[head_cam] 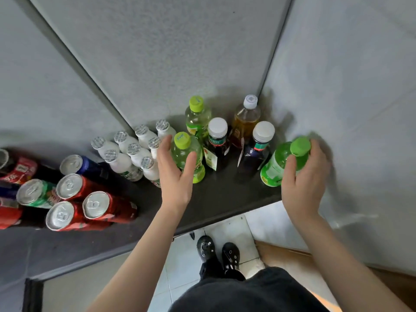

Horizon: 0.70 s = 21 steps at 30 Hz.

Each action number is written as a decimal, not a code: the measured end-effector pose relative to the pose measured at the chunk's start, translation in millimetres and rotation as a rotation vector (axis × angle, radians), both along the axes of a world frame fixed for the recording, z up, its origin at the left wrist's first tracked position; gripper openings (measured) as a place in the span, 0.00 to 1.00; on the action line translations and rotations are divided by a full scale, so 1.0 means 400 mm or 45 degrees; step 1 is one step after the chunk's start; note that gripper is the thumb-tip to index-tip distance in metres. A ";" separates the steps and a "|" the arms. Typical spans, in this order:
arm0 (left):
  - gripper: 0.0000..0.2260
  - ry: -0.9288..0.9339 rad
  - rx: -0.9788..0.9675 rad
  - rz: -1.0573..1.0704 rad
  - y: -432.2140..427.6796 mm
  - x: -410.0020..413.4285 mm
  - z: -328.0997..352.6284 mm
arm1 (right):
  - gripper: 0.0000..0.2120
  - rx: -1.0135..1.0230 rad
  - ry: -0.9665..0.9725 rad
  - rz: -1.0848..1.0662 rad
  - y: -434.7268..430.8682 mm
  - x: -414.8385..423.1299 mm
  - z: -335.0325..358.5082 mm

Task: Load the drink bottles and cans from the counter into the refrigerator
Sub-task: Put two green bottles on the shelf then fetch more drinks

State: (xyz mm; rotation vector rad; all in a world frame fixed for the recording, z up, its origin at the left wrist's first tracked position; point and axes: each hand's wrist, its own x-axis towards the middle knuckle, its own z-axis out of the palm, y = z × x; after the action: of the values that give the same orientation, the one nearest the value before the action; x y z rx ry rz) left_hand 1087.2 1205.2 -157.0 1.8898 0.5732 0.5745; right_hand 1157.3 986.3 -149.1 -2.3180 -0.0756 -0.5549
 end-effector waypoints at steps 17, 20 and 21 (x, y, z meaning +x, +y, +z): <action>0.14 -0.150 -0.014 -0.121 0.048 0.029 -0.027 | 0.19 -0.045 0.037 0.291 0.041 -0.065 -0.033; 0.07 -0.192 -0.105 -0.104 0.046 0.008 -0.020 | 0.17 0.147 0.102 0.208 0.046 -0.072 -0.026; 0.05 -0.200 -0.148 -0.099 0.043 -0.002 -0.015 | 0.18 0.190 0.115 0.202 0.050 -0.079 -0.023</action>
State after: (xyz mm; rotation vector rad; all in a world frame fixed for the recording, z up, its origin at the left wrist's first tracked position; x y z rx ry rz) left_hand 1086.3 1222.5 -162.8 1.7318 0.4202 0.6191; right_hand 1125.8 1006.2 -158.3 -2.1659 -0.1676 -0.3632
